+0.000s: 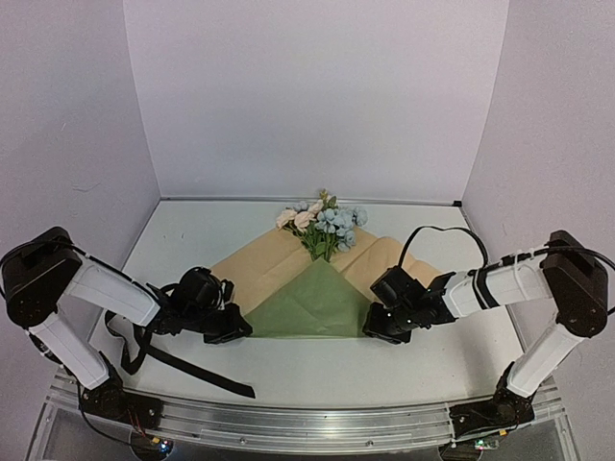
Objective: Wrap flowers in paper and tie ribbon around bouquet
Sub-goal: Press the fold line of the 1/4-folded wrapping paper.
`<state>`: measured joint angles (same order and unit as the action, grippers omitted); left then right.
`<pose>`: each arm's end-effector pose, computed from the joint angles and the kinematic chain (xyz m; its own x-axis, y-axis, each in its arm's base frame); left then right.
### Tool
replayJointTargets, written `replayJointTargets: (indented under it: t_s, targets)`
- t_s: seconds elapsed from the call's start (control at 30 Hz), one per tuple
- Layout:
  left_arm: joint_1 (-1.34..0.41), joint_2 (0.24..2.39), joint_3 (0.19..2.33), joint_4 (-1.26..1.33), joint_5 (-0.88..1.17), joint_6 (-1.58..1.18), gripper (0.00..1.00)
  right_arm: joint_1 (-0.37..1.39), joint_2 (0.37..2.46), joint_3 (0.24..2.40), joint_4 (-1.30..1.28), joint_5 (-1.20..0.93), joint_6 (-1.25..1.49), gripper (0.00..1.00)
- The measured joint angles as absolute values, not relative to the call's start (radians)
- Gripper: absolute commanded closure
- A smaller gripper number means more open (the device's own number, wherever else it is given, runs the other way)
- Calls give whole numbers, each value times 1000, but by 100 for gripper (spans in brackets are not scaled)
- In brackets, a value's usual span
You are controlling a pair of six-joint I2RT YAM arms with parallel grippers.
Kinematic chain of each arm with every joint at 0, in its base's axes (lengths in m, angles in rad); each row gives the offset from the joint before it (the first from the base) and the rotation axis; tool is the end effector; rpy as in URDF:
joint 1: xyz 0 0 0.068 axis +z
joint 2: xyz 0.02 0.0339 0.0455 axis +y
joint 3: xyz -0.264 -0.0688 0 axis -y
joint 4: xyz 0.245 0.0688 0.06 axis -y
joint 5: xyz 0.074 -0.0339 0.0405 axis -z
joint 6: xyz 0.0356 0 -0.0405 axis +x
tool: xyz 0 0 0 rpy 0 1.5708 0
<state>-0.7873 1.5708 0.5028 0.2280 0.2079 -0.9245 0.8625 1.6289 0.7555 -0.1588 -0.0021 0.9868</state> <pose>0.1806 -0.1917 0.1107 -0.9475 -0.1557 -0.2793 0.0565 0.7782 -0.6254 0.1918 0.2240 0.1337 -0.9421 0.1826 -0.2813 0.0468 0.9021 0.4289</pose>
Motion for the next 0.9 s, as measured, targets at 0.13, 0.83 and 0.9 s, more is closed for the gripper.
replayJointTargets:
  t_s: [0.13,0.83,0.9]
  targets:
    - [-781,1527,482,188,161,-944,93,859,1612,738,-159,5,1017,63]
    - [-752,1369,416,10,-21,-1004,97,776,1489,640,-212,-19,1136,58]
    - [-752,1369,416,9,-22,-1004,98,758,1463,617,-215,-29,1149,58]
